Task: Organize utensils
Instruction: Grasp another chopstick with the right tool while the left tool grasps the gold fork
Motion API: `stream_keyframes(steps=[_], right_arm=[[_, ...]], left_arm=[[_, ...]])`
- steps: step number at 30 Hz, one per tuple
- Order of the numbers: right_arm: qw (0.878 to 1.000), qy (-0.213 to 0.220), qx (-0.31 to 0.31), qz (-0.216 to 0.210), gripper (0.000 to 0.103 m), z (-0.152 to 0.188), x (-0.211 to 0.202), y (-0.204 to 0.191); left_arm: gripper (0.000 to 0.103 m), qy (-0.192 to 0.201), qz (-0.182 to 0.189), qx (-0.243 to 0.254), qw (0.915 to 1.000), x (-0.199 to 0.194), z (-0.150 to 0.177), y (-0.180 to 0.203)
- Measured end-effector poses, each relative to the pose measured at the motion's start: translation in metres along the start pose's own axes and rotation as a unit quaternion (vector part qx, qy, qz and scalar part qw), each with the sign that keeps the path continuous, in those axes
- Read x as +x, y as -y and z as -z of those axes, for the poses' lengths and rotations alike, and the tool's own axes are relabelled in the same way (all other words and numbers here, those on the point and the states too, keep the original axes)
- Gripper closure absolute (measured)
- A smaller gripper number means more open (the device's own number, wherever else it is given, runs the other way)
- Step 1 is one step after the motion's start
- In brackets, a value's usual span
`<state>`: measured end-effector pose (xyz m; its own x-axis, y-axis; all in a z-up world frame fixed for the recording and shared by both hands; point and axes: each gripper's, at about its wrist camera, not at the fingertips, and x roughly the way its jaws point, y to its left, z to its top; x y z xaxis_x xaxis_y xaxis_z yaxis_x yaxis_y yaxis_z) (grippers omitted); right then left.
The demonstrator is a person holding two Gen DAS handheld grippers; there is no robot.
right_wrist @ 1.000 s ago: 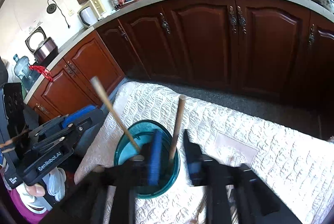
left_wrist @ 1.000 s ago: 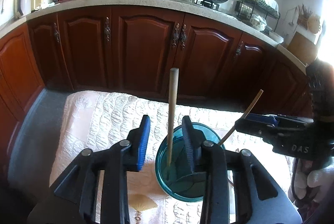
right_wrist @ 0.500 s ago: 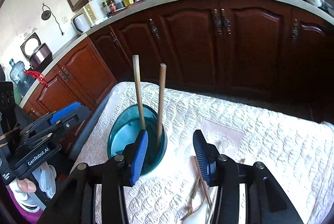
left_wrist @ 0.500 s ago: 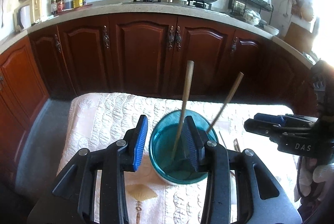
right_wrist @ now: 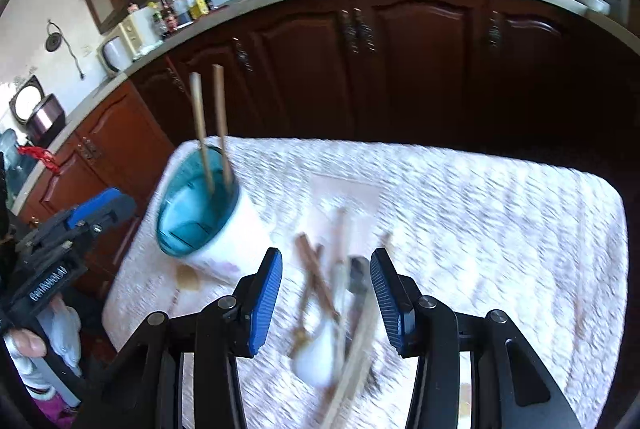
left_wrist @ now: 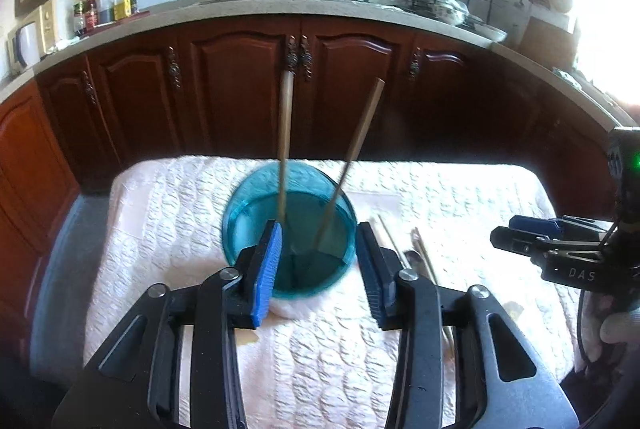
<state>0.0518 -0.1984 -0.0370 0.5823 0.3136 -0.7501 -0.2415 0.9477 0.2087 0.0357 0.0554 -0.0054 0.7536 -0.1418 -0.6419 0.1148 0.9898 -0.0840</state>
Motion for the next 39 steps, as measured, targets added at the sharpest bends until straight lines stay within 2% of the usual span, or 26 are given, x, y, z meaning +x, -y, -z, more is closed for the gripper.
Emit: stream_keyframes(steps=[3,11,18,24,29,33,36,39], right_arm=[[1.0,-0.006,0.013,0.014,0.051,0.015,-0.003,0.016],[0.998,-0.049,0.047,0.016,0.051,0.055,0.018,0.05],[0.995,-0.083,0.051,0.001,0.064,0.062,0.057,0.051],[0.99,-0.123,0.067,-0.012,0.065,0.061,0.098,0.05],[0.989,-0.128,0.066,0.04,0.066,0.064,0.112,0.056],[0.985,-0.115,0.072,0.108,0.066,0.071,0.092,0.083],[0.983,-0.111,0.105,0.106,0.066,0.075,0.077,0.108],[0.983,-0.097,0.112,0.108,0.066,0.078,0.061,0.119]], left_arm=[[0.056,-0.008,0.011,0.003,0.9999,0.0,0.008,0.008],[0.056,-0.048,0.036,0.012,0.9981,0.013,0.037,0.03],[0.056,-0.079,0.042,0.017,0.9958,0.026,0.055,0.04],[0.056,-0.094,0.042,0.018,0.9945,0.034,0.062,0.043],[0.056,-0.104,0.046,0.024,0.9933,0.042,0.064,0.046],[0.056,-0.112,0.045,0.022,0.9924,0.052,0.068,0.046],[0.056,-0.125,0.05,0.014,0.9908,0.065,0.071,0.049],[0.056,-0.142,0.063,-0.001,0.9878,0.08,0.072,0.052]])
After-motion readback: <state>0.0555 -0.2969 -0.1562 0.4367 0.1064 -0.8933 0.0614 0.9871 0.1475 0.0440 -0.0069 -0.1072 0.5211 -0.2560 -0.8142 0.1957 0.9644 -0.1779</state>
